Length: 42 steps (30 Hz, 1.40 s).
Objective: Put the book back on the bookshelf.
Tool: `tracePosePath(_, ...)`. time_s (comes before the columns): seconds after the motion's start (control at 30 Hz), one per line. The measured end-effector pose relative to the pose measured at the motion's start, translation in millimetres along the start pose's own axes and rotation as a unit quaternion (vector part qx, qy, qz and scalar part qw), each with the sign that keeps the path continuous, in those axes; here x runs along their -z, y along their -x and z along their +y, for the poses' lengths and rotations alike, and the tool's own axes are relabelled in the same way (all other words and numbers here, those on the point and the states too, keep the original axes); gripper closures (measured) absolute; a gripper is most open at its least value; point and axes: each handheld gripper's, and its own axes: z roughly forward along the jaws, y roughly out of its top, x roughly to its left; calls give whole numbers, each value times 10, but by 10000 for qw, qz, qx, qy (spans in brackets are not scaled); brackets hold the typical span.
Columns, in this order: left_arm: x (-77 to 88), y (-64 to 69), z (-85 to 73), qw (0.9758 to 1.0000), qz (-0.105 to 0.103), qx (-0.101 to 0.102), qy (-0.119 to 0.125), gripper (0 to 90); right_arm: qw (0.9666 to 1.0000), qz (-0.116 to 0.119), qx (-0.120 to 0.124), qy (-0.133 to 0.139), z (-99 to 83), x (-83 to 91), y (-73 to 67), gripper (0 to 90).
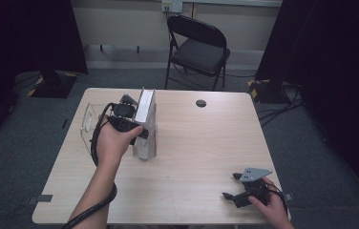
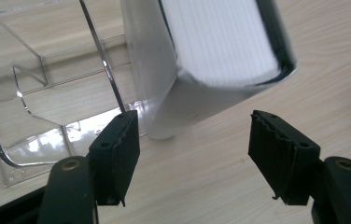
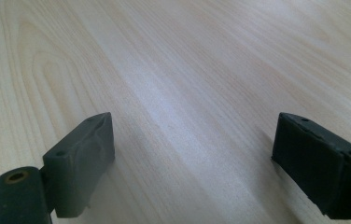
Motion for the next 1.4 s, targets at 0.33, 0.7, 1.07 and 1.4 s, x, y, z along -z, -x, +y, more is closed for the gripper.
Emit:
tracePosePath(0.33, -57, -65, -140, 9997, -131, -194, -74, 320, 10000, -11, 3, 7, 0, -1, 0, 120)
tracePosePath(0.7, -93, 10, -251, 9970, -506, -586, 43, 304, 10000, -10, 5, 9, -1, 0, 0, 121)
tracePosePath(1.07, -185, 34, -388, 9951, -567, -808, -58, 301, 10000, -11, 5, 10, -1, 0, 0, 120)
tracePosePath(1.4, -237, 58, -453, 9933, -720, -902, -39, 299, 10000, -4, 11, 6, -1, 1, 0, 120)
